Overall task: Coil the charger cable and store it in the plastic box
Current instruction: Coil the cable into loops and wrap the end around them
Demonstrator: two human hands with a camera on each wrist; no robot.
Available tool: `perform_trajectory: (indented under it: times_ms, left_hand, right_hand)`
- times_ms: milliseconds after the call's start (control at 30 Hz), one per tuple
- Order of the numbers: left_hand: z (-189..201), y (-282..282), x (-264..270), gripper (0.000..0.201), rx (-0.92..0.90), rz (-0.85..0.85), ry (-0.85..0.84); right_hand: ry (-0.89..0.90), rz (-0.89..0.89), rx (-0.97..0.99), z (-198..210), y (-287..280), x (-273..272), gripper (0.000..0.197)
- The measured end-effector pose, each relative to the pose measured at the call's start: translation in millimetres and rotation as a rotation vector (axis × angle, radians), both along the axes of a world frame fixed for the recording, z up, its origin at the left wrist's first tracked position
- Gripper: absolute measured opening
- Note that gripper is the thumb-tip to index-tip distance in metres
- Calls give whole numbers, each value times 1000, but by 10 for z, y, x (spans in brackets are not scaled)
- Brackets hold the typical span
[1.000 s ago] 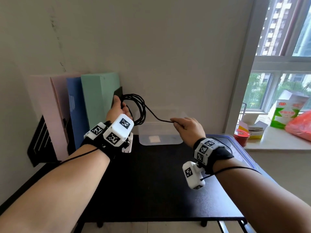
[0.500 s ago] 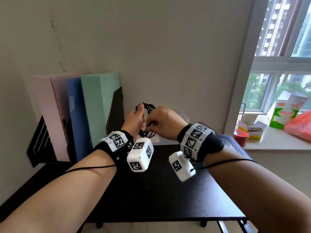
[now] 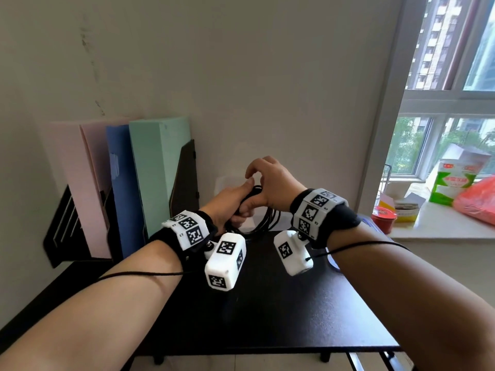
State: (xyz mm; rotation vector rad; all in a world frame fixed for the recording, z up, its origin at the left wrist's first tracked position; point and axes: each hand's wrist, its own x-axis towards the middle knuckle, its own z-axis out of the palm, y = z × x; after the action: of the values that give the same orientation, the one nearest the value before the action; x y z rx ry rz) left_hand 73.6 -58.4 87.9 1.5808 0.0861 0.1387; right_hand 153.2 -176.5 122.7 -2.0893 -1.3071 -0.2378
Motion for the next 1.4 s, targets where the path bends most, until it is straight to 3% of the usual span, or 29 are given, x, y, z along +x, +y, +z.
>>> perform_trajectory:
  times_ms: [100,200,267,367,500,600,767,867,1033,1133,1300,1400]
  left_hand:
    - [28,11,-21,40,31,-74,44]
    - [7,91,-60,14,153,-169,49]
    - [-32,134,-74,12,184,-193,30]
    - [-33,155,-89,8,45,-198,-31]
    - [-4,199,-54,20,-79,-142,-97]
    - [-8,171,-24,25,-161,-115,-90]
    - [0,145,-17,27,-317,-115,-69]
    - [33,179,-21,30,-376,-87,-82]
    - [68,302,-25,34,-435,-55,-120]
    - [99,445,-21,37,-513,5,-149]
    - [131,636,-45,39,-593,223,-251]
    - [108,628,-10,39,-533,280,-319]
  right_hand:
    - [69,35,-174,44,-63,104,57]
    - [41,50,-306,-32,-87,181,63]
    - [66,48,-353,-73,-110,185,66]
    - [319,142,-290,-105,-166,196,47]
    - [607,181,-29,-191,-162,145,11]
    - [629,121,74,-210,-122,63,3]
    - [508,49,170,-234,-38,54,10]
    - [587,61,252,-262,-41,52,12]
    - [782,133,181,-384,-196,188,29]
    - [670,78,152,-493,-293,275,16]
    - [547,-23,260,-629,-401,430,28]
    - [545,-182,387,-628,-326,449,30]
